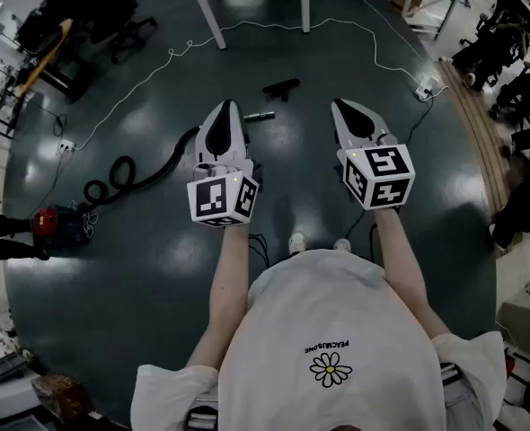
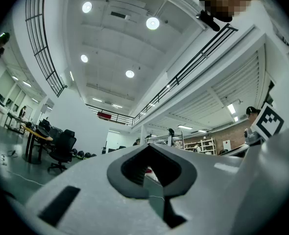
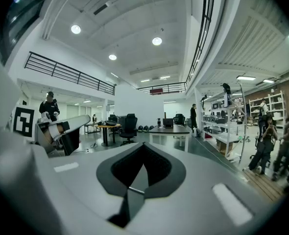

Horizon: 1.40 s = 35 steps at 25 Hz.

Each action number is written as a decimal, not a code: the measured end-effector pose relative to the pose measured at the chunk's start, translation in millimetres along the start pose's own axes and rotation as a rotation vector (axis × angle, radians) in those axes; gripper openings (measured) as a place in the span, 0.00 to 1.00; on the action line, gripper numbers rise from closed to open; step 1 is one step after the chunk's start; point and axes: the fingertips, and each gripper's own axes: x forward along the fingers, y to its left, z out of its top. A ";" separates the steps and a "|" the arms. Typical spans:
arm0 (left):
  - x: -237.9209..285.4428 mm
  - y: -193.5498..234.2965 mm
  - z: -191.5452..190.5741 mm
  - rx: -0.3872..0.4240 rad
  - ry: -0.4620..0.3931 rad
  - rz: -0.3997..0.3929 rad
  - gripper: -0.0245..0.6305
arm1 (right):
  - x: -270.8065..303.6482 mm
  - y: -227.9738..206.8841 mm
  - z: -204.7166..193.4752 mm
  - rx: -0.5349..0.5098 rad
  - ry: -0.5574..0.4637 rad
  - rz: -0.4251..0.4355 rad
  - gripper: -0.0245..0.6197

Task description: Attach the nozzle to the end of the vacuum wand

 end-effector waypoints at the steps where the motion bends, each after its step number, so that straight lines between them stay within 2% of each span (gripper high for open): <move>1: 3.9 1.1 1.2 0.003 -0.001 -0.003 0.04 | 3.6 0.0 0.5 0.000 -0.002 0.000 0.05; 9: 20.1 21.2 2.3 0.036 -0.003 -0.019 0.04 | 36.5 10.2 -2.8 0.017 0.001 0.015 0.05; 21: 43.7 106.6 -30.7 -0.019 0.031 0.007 0.04 | 100.3 13.4 -19.8 0.058 0.047 0.012 0.05; 28: 87.1 123.8 -74.2 -0.043 0.091 0.013 0.04 | 139.5 -33.7 -52.2 0.128 0.116 -0.025 0.05; 35: 190.2 152.7 -130.6 -0.039 0.128 0.039 0.04 | 249.7 -102.0 -61.2 0.083 0.151 0.003 0.05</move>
